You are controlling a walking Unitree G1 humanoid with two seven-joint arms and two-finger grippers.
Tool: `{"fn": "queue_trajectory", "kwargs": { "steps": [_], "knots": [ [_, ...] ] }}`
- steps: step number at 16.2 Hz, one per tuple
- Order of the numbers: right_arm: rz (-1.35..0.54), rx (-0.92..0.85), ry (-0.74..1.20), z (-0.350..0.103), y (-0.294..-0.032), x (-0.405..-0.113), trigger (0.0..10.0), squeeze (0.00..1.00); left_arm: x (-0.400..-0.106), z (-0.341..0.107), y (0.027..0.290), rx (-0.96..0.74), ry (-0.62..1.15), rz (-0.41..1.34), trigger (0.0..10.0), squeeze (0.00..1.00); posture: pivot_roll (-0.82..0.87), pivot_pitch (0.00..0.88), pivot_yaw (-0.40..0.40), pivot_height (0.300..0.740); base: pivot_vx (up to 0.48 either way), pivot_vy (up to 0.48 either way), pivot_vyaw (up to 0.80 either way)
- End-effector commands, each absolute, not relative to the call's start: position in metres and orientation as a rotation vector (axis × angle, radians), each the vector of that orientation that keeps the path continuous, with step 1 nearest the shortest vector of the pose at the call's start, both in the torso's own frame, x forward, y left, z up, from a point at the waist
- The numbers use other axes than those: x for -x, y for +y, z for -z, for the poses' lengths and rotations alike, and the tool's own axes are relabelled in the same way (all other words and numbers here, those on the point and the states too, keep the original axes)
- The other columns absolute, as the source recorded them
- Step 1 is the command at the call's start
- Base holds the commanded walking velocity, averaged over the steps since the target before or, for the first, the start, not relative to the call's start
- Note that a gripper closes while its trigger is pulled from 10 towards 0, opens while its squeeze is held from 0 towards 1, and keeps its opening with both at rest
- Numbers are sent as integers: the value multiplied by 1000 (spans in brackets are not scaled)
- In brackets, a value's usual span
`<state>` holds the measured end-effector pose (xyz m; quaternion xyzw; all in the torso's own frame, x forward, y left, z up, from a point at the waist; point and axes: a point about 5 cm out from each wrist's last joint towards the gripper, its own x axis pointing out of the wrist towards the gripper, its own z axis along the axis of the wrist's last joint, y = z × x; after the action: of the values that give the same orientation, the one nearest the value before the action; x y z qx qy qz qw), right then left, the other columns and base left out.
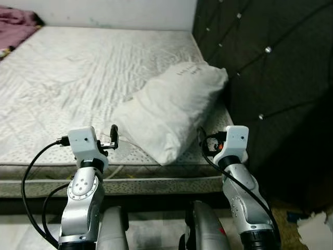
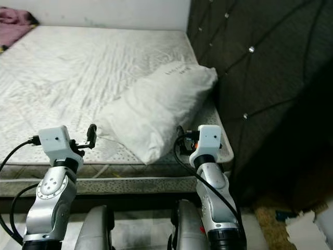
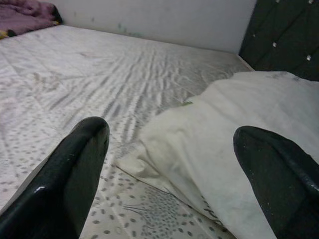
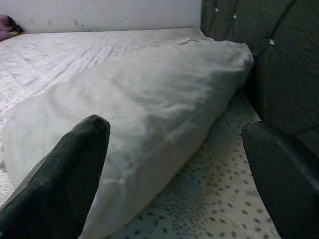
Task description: Clean up the room
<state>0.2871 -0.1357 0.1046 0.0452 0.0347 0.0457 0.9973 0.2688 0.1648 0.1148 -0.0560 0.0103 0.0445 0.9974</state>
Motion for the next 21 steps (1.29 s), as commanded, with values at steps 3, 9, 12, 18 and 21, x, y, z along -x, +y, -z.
{"fn": "queue_trajectory", "kwargs": {
  "steps": [3, 9, 12, 18, 21],
  "knots": [
    [-99, -84, 76, -106, -136, -290, 10000, 0, -272, -117, 164, 107, 20, -93, 10000, 0, 15, 39, -19, 551, 0, 0, 0],
    [-97, -82, 84, -105, -135, -291, 10000, 0, -273, -119, 163, 111, 11, -78, 10000, 0, 13, 39, -16, 531, 0, 0, 0],
    [-97, -81, 88, -105, -135, -292, 10000, 0, -273, -120, 163, 126, -4, -69, 10000, 0, 13, 39, -17, 531, 0, 0, 0],
    [-87, -67, 51, -110, -135, -291, 10000, 0, -274, -121, 162, 130, -11, -53, 10000, 0, 14, 41, -16, 531, 412, 0, 0],
    [-86, -70, 53, -109, -136, -291, 10000, 0, -274, -118, 160, 134, 10, -50, 10000, 0, 14, 38, -14, 531, 104, 0, 0]
  ]
}}
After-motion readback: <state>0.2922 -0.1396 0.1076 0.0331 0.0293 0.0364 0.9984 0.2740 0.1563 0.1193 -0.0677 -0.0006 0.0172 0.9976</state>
